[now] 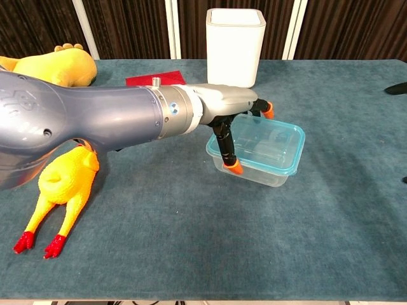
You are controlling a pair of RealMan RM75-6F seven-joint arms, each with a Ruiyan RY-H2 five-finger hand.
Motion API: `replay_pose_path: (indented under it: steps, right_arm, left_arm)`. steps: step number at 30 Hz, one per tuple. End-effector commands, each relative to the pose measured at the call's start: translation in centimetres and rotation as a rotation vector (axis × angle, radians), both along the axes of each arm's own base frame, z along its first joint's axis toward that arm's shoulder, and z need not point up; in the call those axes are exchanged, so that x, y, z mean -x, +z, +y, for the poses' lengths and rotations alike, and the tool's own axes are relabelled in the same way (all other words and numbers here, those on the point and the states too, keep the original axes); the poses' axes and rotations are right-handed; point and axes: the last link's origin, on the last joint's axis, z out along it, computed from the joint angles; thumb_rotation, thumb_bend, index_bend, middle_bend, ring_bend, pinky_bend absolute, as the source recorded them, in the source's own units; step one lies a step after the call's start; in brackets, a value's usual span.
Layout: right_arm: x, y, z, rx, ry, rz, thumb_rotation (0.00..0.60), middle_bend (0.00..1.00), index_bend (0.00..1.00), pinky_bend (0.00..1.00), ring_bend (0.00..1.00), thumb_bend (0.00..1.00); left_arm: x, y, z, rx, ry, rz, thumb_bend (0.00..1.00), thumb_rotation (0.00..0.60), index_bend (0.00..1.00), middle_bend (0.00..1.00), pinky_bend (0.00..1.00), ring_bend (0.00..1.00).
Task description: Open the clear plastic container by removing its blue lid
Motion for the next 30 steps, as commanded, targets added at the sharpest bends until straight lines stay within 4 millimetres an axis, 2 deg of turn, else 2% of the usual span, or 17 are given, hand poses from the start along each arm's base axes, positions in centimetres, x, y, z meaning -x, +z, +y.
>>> replay_pose_path:
  steps: [1, 10, 17, 30]
  right_arm:
    - [-0.7, -1.1, -0.2, -0.012, 0.007, 0.002, 0.6, 0.0, 0.0, 0.0, 0.0, 0.24]
    - [-1.7, -2.7, -0.1, -0.029, 0.007, -0.005, 0.6, 0.0, 0.0, 0.0, 0.0, 0.24]
    - [-1.8, -3.6, 0.1, -0.039, -0.004, -0.009, 0.6, 0.0, 0.0, 0.0, 0.0, 0.24]
    - [-2.5, -5.7, -0.1, -0.058, -0.017, -0.032, 0.6, 0.0, 0.0, 0.0, 0.0, 0.24]
  left_arm:
    - [0.1, -0.3, -0.2, 0.006, 0.01, 0.003, 0.15, 0.6, 0.16, 0.23, 0.31, 0.18]
    - [0.2, -2.0, -0.9, 0.02, 0.041, 0.0, 0.15, 0.6, 0.16, 0.23, 0.31, 0.18]
    - [0.3, -3.2, -1.4, 0.03, 0.081, -0.037, 0.15, 0.6, 0.16, 0.23, 0.31, 0.18]
    - [0.2, -3.7, -1.6, 0.037, 0.096, -0.06, 0.15, 0.6, 0.16, 0.23, 0.31, 0.18]
